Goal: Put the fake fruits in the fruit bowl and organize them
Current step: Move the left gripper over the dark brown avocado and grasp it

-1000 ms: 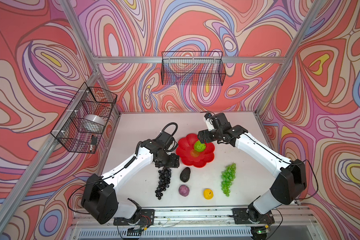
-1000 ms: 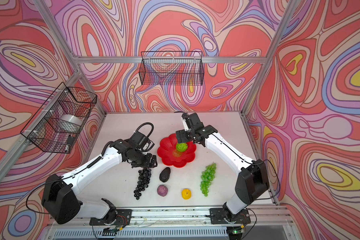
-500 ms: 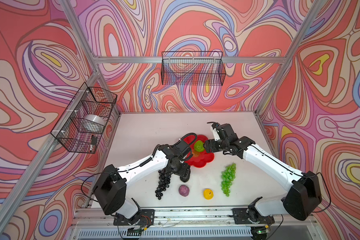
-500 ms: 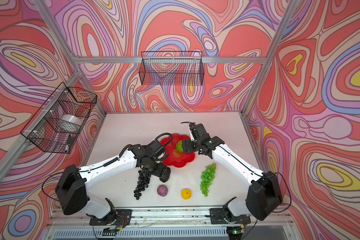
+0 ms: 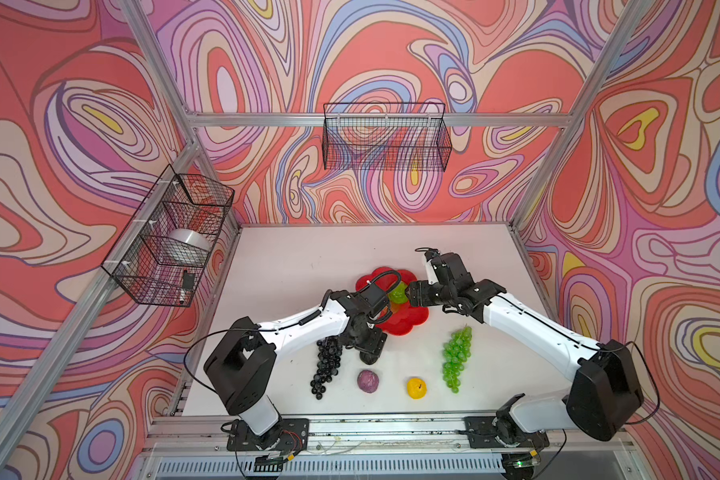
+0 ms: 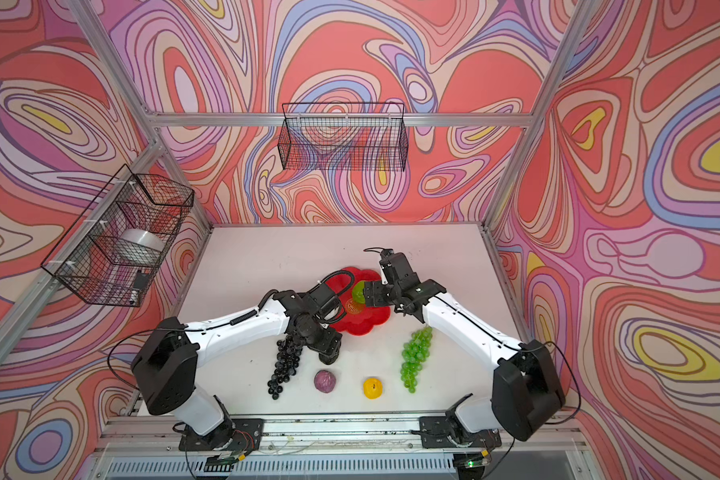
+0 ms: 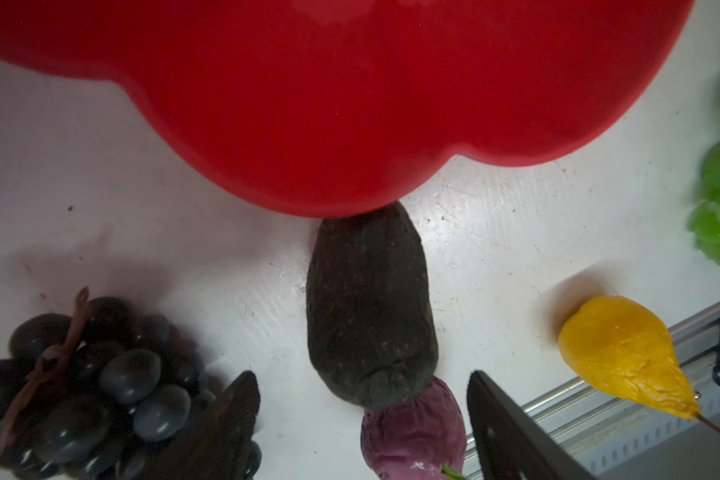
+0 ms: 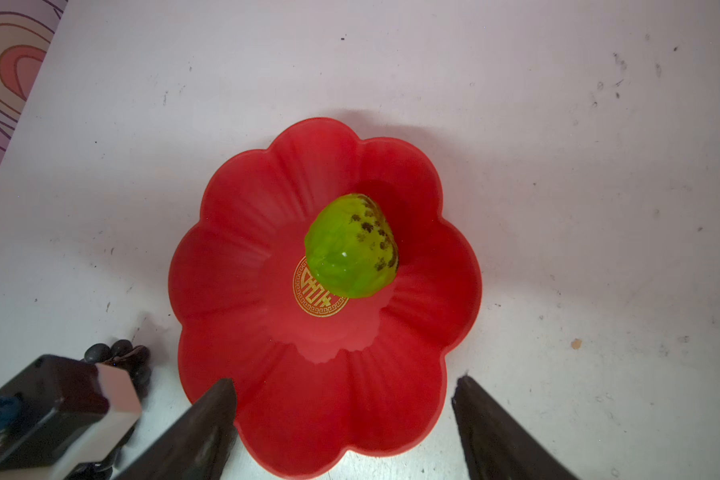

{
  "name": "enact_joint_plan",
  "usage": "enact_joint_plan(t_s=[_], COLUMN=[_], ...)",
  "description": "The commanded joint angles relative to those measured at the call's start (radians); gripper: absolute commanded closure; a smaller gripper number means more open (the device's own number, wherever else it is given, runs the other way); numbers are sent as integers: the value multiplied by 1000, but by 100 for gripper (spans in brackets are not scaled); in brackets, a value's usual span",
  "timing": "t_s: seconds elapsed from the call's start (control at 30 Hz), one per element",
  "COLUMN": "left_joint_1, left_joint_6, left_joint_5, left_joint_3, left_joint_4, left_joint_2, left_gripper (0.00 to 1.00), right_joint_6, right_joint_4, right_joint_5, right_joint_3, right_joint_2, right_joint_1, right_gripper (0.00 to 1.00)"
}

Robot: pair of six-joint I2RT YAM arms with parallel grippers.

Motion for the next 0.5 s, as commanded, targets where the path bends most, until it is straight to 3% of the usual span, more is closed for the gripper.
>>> enact_joint_plan(t_s=[0.0, 0.23, 0.47], left_joint_1=[-9, -8, -9], left_joint_6=[8, 16, 9], left_joint_5=[-1, -23, -23], left_joint_3=[18, 13, 0], left_joint_4=[23, 36, 79], left_joint_2=[43, 84, 106], left_gripper=[18, 20, 28], right_joint_6=[9, 14, 13], right_joint_4=[22, 38, 43], right_joint_5=[15, 2, -10], right_joint_3=[-17, -21, -17], right_joint_2=[-8, 3, 11], right_joint_1=[1, 1, 1], right_gripper=[15, 15, 15])
